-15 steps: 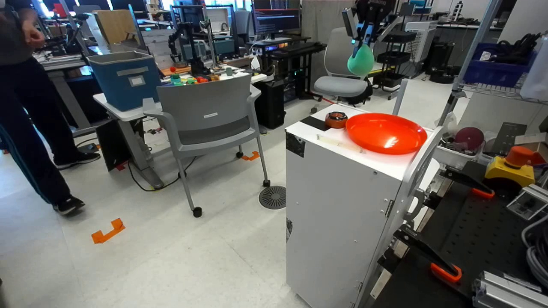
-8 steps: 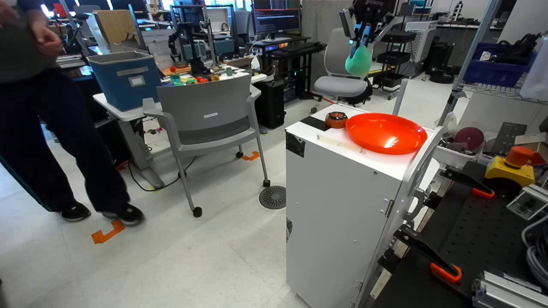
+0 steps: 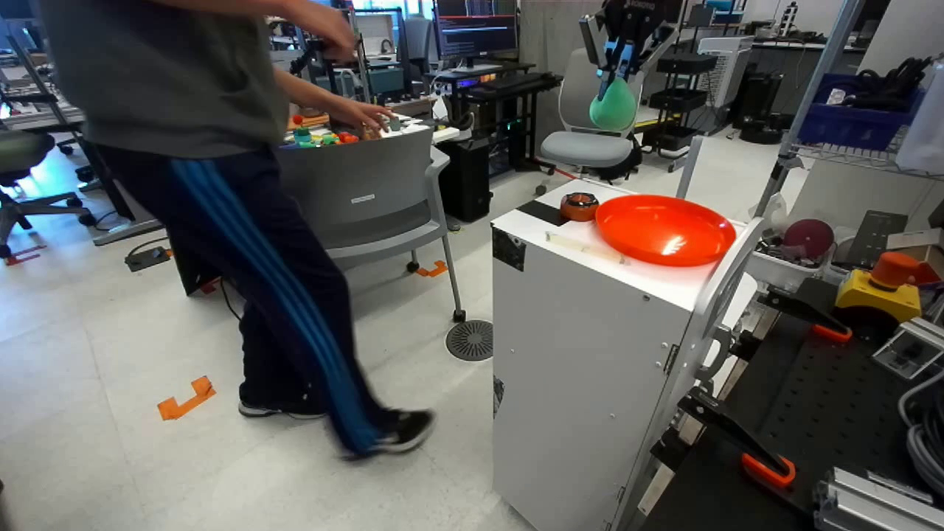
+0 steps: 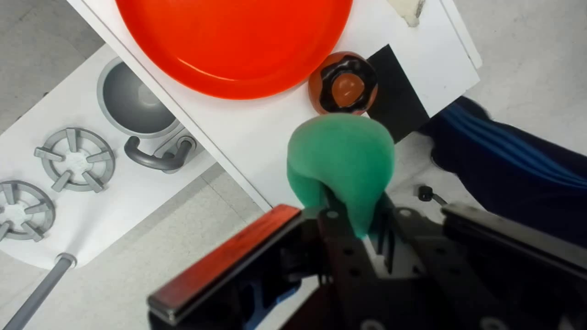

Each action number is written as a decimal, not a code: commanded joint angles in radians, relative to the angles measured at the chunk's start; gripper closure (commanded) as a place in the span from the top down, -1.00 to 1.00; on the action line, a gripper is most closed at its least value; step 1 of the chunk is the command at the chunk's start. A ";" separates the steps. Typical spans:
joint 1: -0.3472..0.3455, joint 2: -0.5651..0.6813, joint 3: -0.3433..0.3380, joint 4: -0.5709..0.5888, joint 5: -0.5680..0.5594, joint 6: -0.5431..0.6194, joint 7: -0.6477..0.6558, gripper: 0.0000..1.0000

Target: Pick up the green plush toy from the orange plate and put it on the counter

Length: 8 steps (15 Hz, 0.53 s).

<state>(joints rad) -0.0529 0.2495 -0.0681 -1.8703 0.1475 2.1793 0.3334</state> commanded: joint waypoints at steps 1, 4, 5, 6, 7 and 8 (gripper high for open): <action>0.015 0.001 -0.004 -0.002 -0.021 0.029 0.016 -0.92; 0.017 0.001 -0.003 0.002 -0.015 0.041 0.013 -0.92; 0.015 0.000 -0.001 0.003 -0.008 0.044 0.003 -0.92; 0.015 0.000 -0.001 0.001 -0.007 0.049 0.001 -0.92; 0.015 0.000 -0.001 -0.001 -0.008 0.058 -0.001 -0.92; 0.014 0.000 0.000 0.000 -0.005 0.067 -0.004 -0.92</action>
<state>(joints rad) -0.0439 0.2495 -0.0676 -1.8707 0.1448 2.2133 0.3332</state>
